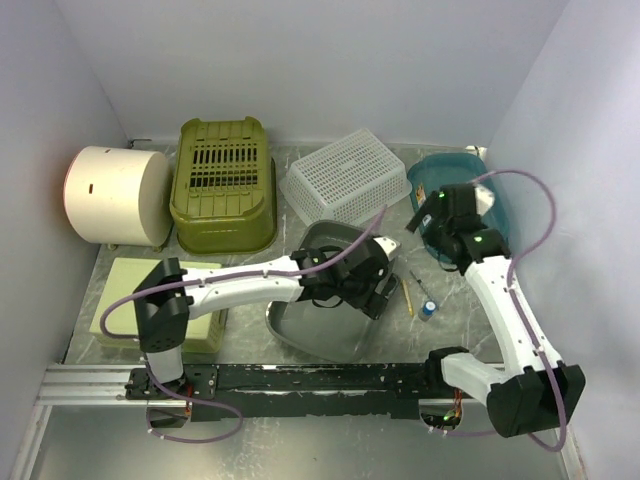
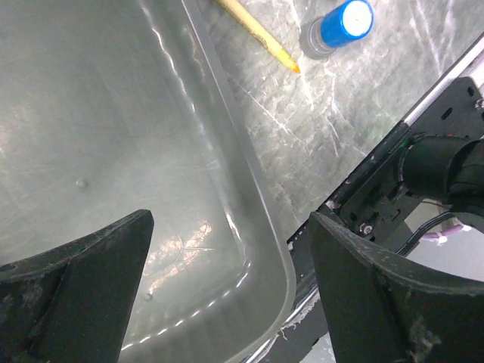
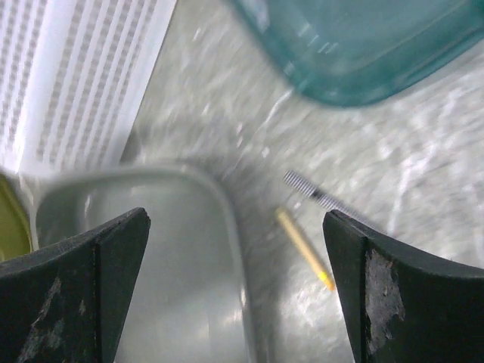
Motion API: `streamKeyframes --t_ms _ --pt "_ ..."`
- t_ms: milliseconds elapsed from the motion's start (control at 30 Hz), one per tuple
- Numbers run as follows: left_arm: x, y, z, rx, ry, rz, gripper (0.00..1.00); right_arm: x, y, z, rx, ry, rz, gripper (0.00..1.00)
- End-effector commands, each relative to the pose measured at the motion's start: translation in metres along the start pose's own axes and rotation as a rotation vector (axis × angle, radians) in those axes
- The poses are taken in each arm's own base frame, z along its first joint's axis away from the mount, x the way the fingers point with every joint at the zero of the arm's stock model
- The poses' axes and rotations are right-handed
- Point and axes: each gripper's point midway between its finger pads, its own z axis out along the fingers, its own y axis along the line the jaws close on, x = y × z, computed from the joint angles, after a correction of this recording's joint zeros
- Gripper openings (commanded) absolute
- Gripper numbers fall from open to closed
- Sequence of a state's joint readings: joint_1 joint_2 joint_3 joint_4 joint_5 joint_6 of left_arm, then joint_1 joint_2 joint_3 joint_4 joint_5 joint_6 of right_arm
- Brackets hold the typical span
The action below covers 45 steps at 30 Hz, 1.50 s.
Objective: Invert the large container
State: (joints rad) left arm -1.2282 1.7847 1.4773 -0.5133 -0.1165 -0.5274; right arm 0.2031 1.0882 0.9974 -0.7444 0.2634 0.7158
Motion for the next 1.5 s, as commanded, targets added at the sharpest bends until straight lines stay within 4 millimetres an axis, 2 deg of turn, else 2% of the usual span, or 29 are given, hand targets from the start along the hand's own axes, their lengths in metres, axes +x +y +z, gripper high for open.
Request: streamKeyframes --t_ms 0,100,200,267,400,433,467,533,633,733,800,933,1067,1233,1467 --pt "0.004 -0.006 0.018 0.013 0.025 0.017 0.93 -0.034 -0.058 -0.007 0.190 -0.042 0.066 1.00" --pt "0.014 -0.019 0.037 0.053 0.031 0.009 0.89 -0.042 -0.069 -0.003 0.184 -0.006 0.146 1.00" --pt "0.032 -0.022 0.063 0.028 0.082 0.015 0.87 -0.047 -0.070 0.000 0.153 0.009 0.171 1.00" --pt "0.038 -0.024 0.074 0.003 0.106 0.021 0.85 -0.049 -0.069 0.001 0.136 0.010 0.174 1.00" --pt "0.048 -0.018 0.092 -0.032 0.120 0.061 0.66 -0.047 -0.069 -0.001 0.117 0.013 0.184 1.00" --pt "0.051 -0.017 0.094 -0.042 0.139 0.071 0.59 -0.047 -0.069 -0.002 0.114 0.011 0.184 1.00" --pt "0.050 -0.018 0.092 -0.046 0.154 0.079 0.48 -0.047 -0.070 -0.003 0.113 0.009 0.181 1.00" --pt "0.039 -0.027 0.080 -0.029 0.151 0.094 0.31 -0.049 -0.074 -0.006 0.130 0.003 0.174 1.00" --pt "0.011 -0.053 0.041 0.067 0.124 0.088 0.16 -0.058 -0.080 -0.010 0.151 -0.017 0.166 1.00" --pt "-0.018 -0.086 -0.012 0.250 0.073 0.055 0.07 -0.072 -0.072 -0.018 0.111 -0.021 0.191 1.00" --pt "-0.035 -0.097 -0.043 0.361 0.050 0.029 0.07 -0.088 -0.056 -0.028 0.042 -0.041 0.220 1.00" --pt "-0.064 -0.082 -0.081 0.522 0.042 -0.086 0.07 -0.123 -0.031 -0.053 -0.065 -0.120 0.248 1.00" --pt "-0.075 -0.082 -0.114 0.754 0.021 -0.192 0.07 -0.144 -0.022 -0.073 -0.096 -0.177 0.247 1.00" --pt "-0.078 -0.067 -0.136 0.990 -0.002 -0.376 0.07 -0.147 -0.014 -0.086 -0.147 -0.204 0.260 1.00" --pt "-0.076 -0.034 -0.146 1.081 -0.057 -0.553 0.07 -0.145 -0.008 -0.082 -0.182 -0.191 0.268 1.00"
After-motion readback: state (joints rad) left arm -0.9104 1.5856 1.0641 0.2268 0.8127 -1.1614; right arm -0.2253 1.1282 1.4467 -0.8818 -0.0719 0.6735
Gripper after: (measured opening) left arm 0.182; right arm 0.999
